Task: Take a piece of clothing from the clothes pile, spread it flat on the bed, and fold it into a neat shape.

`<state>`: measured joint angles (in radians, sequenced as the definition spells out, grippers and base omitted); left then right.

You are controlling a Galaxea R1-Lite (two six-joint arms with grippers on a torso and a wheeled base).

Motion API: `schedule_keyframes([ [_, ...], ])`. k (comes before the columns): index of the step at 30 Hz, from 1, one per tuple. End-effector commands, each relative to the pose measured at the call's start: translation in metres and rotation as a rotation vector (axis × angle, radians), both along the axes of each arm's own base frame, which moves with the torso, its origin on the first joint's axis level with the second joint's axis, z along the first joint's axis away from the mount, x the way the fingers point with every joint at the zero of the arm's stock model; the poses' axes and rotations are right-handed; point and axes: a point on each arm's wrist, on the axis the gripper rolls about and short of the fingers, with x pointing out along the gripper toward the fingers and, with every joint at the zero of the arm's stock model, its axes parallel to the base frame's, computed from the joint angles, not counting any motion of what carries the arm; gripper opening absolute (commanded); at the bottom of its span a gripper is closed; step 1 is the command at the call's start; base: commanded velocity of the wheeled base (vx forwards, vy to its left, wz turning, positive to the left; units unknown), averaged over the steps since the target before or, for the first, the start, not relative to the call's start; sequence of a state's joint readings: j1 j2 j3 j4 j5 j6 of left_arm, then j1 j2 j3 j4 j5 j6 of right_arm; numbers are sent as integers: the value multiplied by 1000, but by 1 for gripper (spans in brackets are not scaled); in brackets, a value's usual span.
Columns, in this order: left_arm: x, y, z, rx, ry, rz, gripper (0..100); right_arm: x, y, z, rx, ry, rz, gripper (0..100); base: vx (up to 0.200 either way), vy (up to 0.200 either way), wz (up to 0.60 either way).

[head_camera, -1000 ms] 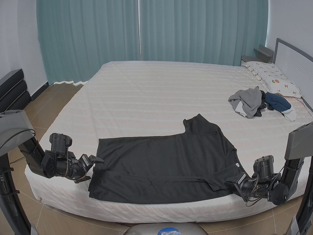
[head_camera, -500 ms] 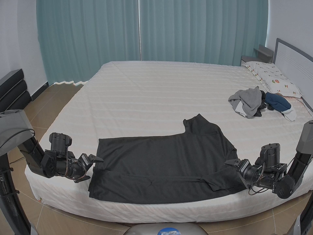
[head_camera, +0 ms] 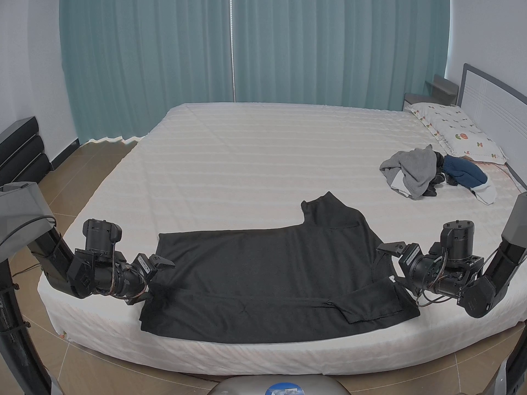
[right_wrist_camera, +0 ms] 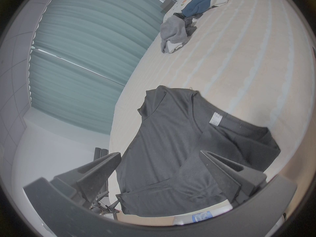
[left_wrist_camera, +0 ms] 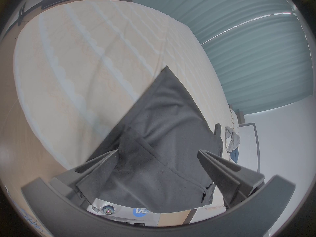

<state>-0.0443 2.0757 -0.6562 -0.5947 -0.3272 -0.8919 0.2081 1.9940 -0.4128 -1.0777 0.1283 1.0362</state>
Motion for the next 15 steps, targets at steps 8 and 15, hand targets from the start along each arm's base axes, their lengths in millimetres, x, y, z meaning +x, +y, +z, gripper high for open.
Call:
schedule_keyframes([
  [8,0,-1,5,-4,-17,-1,100,1,-1,-2,0,4,-5,100,100,0,0],
  [15,5,1,4,-5,-22,10,100,1,-2,-1,1,1,-7,100,143,0,0],
])
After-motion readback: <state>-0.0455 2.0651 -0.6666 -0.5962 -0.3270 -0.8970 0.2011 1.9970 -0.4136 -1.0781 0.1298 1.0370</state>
